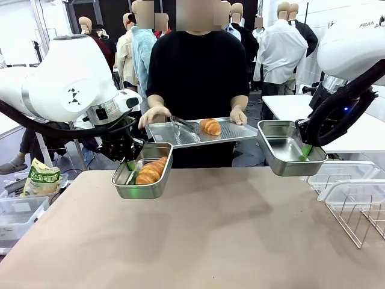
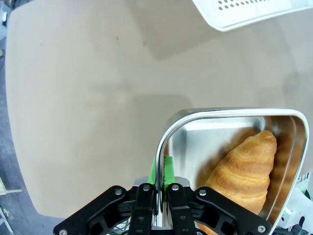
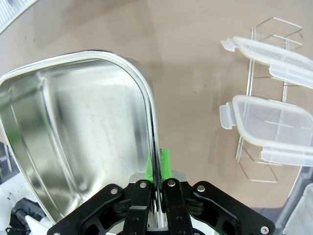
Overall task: Place the bread in airtight containers.
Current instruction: Once an object is inside an Airtight Container , place the container in the center of the table.
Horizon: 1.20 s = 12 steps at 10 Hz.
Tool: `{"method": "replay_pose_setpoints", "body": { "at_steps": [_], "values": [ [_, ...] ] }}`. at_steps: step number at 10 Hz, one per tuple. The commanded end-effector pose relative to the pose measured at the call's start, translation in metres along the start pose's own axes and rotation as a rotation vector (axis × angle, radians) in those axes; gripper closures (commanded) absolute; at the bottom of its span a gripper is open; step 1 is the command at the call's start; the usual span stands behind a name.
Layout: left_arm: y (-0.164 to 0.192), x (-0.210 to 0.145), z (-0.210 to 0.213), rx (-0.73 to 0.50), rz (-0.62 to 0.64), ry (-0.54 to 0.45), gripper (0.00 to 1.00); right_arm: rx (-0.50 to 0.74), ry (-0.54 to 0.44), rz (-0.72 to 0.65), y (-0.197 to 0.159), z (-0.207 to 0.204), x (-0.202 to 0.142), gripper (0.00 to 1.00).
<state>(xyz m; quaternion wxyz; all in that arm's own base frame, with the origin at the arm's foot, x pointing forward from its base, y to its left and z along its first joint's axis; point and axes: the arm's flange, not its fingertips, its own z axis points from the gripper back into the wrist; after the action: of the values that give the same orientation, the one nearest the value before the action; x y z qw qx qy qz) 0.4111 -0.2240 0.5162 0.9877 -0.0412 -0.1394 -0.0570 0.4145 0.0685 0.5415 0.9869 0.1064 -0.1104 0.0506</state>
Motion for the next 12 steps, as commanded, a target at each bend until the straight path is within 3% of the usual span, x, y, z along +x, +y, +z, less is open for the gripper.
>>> {"method": "replay_pose_setpoints", "body": {
  "at_steps": [1,12],
  "values": [
    [0.0,0.0026,0.004,-0.006,0.001,-0.002,1.0,0.004,-0.004,-0.007,-0.0004,0.0012,-0.0002,1.0],
    [0.0,0.0026,0.004,-0.006,0.001,-0.002,1.0,0.004,-0.004,-0.007,-0.0004,0.0012,-0.0002,1.0]
  ]
}}
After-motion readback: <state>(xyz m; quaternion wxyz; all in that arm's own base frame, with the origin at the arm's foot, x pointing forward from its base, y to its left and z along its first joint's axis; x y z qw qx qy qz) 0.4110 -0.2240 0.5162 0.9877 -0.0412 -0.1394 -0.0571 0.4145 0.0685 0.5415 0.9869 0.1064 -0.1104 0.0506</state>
